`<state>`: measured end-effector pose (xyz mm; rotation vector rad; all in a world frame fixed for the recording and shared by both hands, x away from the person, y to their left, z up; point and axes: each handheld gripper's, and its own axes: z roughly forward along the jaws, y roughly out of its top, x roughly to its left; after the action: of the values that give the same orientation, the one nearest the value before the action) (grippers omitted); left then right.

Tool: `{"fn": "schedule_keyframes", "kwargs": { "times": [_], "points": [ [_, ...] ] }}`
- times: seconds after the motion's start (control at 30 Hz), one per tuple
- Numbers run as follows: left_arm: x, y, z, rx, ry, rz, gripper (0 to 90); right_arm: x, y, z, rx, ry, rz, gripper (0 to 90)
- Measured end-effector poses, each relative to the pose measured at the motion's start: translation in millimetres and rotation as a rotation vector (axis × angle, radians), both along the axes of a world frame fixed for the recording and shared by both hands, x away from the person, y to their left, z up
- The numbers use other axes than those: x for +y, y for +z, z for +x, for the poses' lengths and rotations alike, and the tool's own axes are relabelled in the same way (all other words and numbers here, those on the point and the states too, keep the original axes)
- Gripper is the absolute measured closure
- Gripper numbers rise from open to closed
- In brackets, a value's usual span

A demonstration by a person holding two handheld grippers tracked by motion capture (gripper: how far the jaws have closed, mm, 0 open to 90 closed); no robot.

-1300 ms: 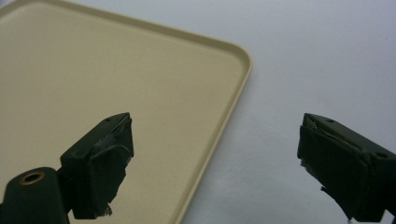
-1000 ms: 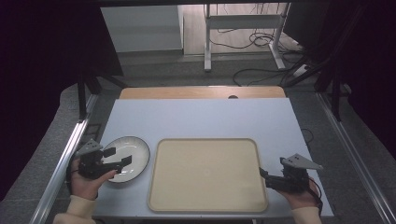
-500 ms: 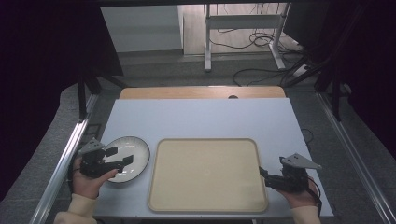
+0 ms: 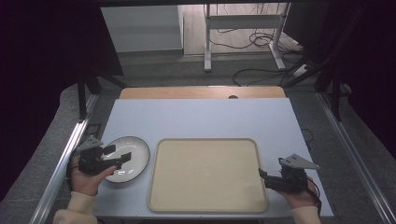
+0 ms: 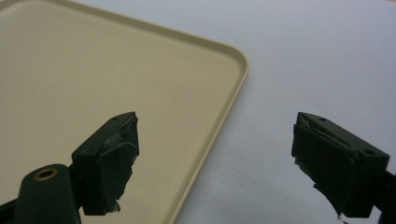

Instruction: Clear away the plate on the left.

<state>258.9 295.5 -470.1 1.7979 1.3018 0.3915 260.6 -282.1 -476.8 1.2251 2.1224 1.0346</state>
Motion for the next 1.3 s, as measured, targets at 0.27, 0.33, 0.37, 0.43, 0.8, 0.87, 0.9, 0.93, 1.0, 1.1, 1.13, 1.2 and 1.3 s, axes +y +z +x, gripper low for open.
{"fn": "schedule_keyframes", "kwargs": {
  "times": [0.27, 0.33, 0.37, 0.43, 0.8, 0.87, 0.9, 0.93, 1.0, 1.1, 1.13, 1.2, 1.3],
  "points": [
    [5.6, -2.3, 5.5, 0.006, 0.013, -0.004, 22.0, -1.9, -0.3, -0.3, -0.001, -0.015, -0.008, 15.7],
    [7.9, -2.7, 6.6, 0.008, 0.021, -0.007, 22.1, -1.4, -0.7, -0.5, 0.000, -0.013, -0.009, 15.7],
    [9.1, -2.9, 7.0, 0.008, 0.026, -0.007, 22.2, -1.3, -0.7, -0.5, 0.000, -0.013, -0.010, 15.7],
    [11.8, -3.1, 8.1, 0.011, 0.034, -0.009, 22.2, -1.4, -0.7, -0.6, 0.000, -0.013, -0.012, 15.8],
    [22.4, -6.1, 16.2, 0.026, 0.070, -0.014, 22.5, -2.1, -2.4, 1.2, 0.012, -0.011, -0.016, 16.0],
    [23.9, -6.9, 19.0, 0.030, 0.075, -0.013, 22.5, -2.3, -2.6, 1.5, 0.013, -0.011, -0.018, 16.0],
    [24.5, -7.4, 20.3, 0.032, 0.079, -0.013, 22.5, -2.3, -2.8, 1.6, 0.014, -0.011, -0.019, 16.0],
    [25.4, -8.0, 21.6, 0.036, 0.081, -0.011, 22.6, -2.3, -3.0, 1.7, 0.015, -0.011, -0.020, 16.0],
    [27.6, -9.4, 24.0, 0.043, 0.087, -0.012, 22.7, -2.1, -3.4, 1.8, 0.018, -0.009, -0.021, 16.1],
    [31.7, -11.7, 26.8, 0.052, 0.099, -0.010, 22.8, -1.9, -3.9, 2.0, 0.021, -0.008, -0.022, 16.0],
    [33.2, -12.4, 27.9, 0.056, 0.104, -0.008, 23.0, -1.7, -4.0, 2.1, 0.022, -0.009, -0.023, 16.1],
    [37.2, -14.2, 30.5, 0.063, 0.112, -0.002, 23.2, -1.5, -4.3, 2.2, 0.024, -0.008, -0.024, 16.0],
    [41.7, -18.0, 35.0, 0.076, 0.122, 0.011, 23.7, -0.9, -5.2, 2.6, 0.027, -0.005, -0.028, 16.0]
  ]
}}
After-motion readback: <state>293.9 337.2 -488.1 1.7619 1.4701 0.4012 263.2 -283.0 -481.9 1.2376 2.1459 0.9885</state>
